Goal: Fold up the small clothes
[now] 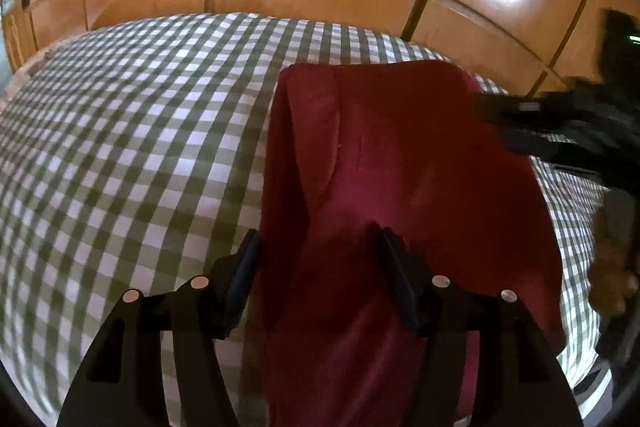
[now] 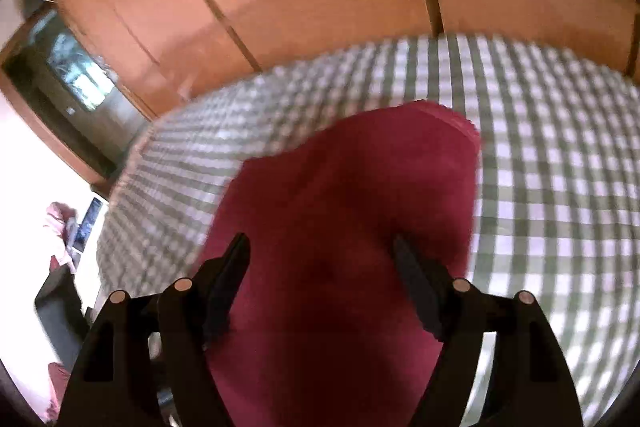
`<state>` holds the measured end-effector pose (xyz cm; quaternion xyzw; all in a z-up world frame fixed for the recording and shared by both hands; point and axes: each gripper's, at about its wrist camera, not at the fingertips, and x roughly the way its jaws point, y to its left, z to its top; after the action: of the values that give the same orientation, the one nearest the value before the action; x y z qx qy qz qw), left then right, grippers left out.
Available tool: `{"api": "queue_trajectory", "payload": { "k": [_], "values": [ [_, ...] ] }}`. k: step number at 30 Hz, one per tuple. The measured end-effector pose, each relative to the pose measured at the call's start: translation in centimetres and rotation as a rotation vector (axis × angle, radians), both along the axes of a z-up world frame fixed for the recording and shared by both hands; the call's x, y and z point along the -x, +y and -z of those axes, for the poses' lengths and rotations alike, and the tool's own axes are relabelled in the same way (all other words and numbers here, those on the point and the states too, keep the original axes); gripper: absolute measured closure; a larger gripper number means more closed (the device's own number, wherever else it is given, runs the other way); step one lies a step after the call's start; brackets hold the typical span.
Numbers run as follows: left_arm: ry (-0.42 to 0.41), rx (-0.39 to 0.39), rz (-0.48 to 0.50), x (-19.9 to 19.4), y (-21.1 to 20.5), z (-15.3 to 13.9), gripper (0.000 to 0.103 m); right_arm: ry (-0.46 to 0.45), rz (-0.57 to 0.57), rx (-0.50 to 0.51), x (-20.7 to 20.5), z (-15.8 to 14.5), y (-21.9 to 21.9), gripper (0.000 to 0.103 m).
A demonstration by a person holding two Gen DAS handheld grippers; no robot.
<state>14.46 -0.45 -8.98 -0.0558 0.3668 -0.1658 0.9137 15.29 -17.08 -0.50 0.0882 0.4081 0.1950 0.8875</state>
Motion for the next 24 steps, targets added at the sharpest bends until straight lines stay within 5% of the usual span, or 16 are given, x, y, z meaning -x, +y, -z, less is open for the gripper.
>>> {"api": "queue_trajectory", "payload": {
  "k": [9,17,19,21,24],
  "values": [
    [0.036,0.138,0.005,0.0,1.5,0.7,0.04,-0.08,-0.022,0.109,0.2,0.9,1.3,0.017],
    [-0.052,0.054,-0.057,2.3,1.6,-2.2,0.04,-0.185,0.032,0.004,4.6,-1.4,-1.7,0.007],
    [-0.073,0.03,-0.059,2.6,1.5,-2.7,0.039,-0.175,0.049,-0.012,5.3,-1.1,-3.0,0.007],
    [-0.099,-0.004,-0.068,3.0,1.2,-2.9,0.025,-0.157,0.06,-0.023,5.8,-0.7,-4.1,0.007],
    [-0.1,0.0,-0.058,3.2,1.3,-2.9,0.025,-0.116,0.064,-0.05,5.8,0.4,-5.2,0.007]
  ]
}}
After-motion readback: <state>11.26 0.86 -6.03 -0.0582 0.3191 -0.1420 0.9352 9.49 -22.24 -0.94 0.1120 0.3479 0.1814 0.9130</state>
